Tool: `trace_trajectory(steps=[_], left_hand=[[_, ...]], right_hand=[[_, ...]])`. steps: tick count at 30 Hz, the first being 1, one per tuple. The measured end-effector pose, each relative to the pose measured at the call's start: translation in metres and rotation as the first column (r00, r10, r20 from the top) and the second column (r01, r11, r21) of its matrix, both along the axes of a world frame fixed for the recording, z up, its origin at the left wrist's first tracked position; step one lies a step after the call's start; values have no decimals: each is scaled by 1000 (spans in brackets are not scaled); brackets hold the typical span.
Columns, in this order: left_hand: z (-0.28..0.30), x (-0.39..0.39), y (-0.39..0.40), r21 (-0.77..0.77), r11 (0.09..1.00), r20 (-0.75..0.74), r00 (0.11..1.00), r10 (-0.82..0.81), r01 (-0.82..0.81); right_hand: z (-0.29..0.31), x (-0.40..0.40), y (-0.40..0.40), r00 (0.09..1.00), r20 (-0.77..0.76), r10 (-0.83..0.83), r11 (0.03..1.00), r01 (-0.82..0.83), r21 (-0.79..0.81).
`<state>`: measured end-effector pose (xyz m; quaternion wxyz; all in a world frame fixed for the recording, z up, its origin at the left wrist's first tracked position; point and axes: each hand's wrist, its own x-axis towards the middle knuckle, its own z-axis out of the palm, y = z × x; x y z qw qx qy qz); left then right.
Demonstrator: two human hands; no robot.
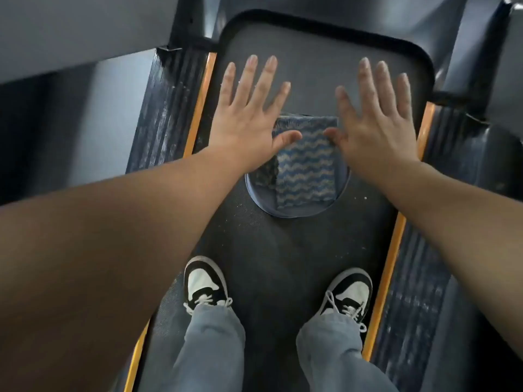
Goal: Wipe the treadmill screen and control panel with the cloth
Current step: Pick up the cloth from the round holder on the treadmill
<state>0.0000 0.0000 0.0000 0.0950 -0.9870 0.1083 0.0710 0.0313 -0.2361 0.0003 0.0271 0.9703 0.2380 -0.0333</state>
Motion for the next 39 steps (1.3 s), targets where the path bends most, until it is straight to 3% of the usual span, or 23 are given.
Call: trace_trajectory(steps=[3,5,11,17,19,22,26,29,33,39], left_hand=[[0,2,3,35,999,-23,999,-28,29],[-3,0,6,-53,997,18,999,-47,48],[-6,-7,4,-208,975,249,968,-18,72],[49,-18,8,-316,938,395,919,-6,142],[90,-22,11,-319,934,387,922,-27,161],[165,-14,16,-282,928,499,863,-76,244],[291,0,24,-297,896,568,815,-111,329],[399,5,26,-316,875,633,768,-95,368],[522,13,24,-269,850,737,665,-120,452],[692,32,38,-201,808,828,536,-162,554]], right_hand=[[1,3,1,999,30,35,999,-35,8],[-1,1,4,993,65,102,993,-105,48],[7,-3,9,982,141,122,984,-138,111],[69,-18,0,975,205,81,969,-126,214],[105,-23,-1,970,234,65,964,-122,237],[172,-18,1,953,300,48,960,-127,251],[291,-12,5,950,311,-15,957,-76,280],[396,-12,4,950,292,-109,915,-18,403],[533,-16,24,789,604,-117,859,-225,460],[671,-11,33,633,742,-222,895,-170,413]])
